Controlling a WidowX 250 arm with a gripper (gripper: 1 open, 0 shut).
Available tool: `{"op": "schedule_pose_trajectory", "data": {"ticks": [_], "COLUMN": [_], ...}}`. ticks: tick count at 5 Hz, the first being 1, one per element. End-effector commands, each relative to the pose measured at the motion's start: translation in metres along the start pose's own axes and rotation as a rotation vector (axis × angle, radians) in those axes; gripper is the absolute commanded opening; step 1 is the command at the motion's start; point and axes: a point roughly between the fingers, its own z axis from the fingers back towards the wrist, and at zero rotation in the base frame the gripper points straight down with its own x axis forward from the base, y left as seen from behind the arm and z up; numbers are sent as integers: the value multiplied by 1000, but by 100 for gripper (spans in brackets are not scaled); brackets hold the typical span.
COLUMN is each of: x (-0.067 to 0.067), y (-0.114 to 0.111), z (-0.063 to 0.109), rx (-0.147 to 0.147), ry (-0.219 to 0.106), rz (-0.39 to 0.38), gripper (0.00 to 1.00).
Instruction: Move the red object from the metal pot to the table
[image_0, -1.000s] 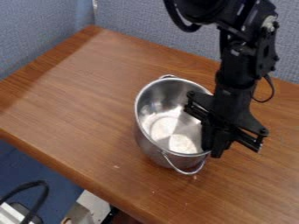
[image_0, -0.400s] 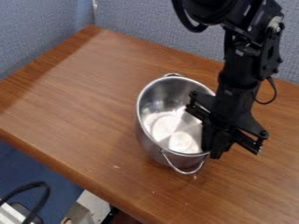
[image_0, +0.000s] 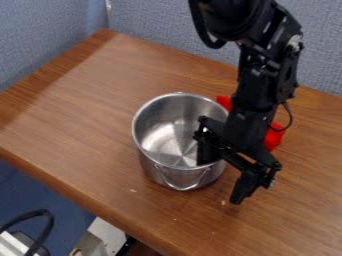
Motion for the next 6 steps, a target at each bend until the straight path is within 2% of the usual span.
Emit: {"op": "schedule_pose_trajectory", "data": {"ticks": [1,2,4,5,6], "x": [-4,-8,2,4,4], "y": [6,11,-1,1,0], "z": [8,5,9,16,24], "rx": [4,-5,-20,-11,-7], "ry": [-35,-44,-55,-61,-60], "rz": [0,5,-8,-13,-24], "gripper": [100,100,100,0,0]}}
